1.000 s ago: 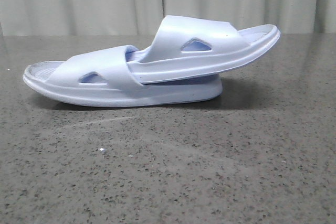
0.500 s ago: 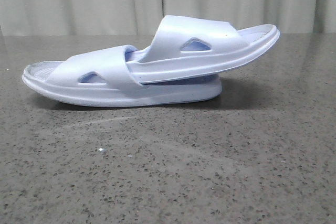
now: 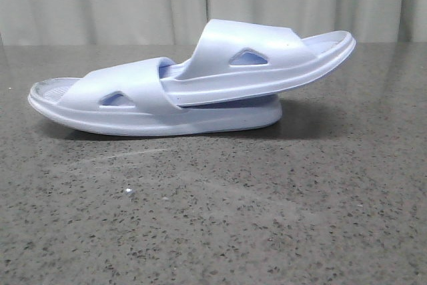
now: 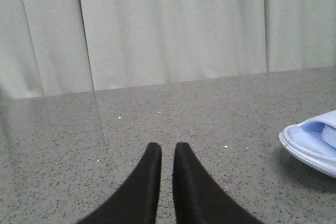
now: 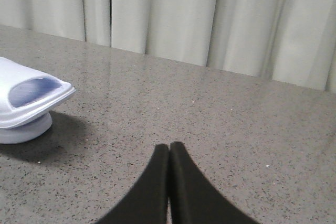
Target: Insert blue slippers together front up
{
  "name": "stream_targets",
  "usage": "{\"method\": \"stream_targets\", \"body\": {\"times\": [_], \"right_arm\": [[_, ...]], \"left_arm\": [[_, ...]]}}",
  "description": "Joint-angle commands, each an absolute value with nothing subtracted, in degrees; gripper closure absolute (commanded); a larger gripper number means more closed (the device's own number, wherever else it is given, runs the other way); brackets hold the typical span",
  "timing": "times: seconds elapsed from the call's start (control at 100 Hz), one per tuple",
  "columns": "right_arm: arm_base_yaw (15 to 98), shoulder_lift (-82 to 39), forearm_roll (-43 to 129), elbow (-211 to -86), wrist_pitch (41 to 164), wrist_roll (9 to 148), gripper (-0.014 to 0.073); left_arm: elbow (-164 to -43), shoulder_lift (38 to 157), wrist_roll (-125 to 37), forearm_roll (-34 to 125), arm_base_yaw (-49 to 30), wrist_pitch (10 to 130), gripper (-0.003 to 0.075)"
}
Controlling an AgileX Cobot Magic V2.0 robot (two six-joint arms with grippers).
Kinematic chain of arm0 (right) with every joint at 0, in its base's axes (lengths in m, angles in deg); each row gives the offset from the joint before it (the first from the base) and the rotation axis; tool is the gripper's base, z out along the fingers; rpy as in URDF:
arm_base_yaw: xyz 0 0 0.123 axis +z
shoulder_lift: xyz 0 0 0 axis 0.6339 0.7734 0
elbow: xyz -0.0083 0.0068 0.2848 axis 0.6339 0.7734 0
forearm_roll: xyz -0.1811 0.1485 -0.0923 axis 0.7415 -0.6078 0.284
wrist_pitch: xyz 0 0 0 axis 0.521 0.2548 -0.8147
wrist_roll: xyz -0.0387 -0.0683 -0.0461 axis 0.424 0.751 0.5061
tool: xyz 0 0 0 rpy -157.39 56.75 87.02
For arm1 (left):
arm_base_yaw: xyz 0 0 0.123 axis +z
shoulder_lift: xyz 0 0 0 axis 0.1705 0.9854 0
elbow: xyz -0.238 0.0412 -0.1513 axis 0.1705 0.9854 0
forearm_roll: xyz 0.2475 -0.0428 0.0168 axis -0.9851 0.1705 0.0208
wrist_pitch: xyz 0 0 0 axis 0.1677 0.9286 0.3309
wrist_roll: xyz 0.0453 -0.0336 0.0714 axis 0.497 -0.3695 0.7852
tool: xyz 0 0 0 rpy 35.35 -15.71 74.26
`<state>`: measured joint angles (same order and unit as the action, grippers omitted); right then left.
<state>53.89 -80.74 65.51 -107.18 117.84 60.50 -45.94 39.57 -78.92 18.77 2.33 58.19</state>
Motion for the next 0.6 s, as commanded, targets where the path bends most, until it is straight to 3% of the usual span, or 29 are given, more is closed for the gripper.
{"method": "stream_targets", "body": {"times": [0.0,0.35,0.59], "right_arm": [[53.58,-81.59,66.44,-108.6,113.82,60.6,0.0701],[53.58,-81.59,66.44,-107.92,113.6,60.6,0.0701],[53.58,-81.59,64.2,-100.46,102.55,60.28,0.0701]], "left_arm": [[-45.4,37.96,-79.59,18.93,1.98,53.71,0.0704],[-45.4,37.96,-79.59,18.93,1.98,53.71,0.0704],[-45.4,37.96,-79.59,18.93,1.98,53.71,0.0704]]}}
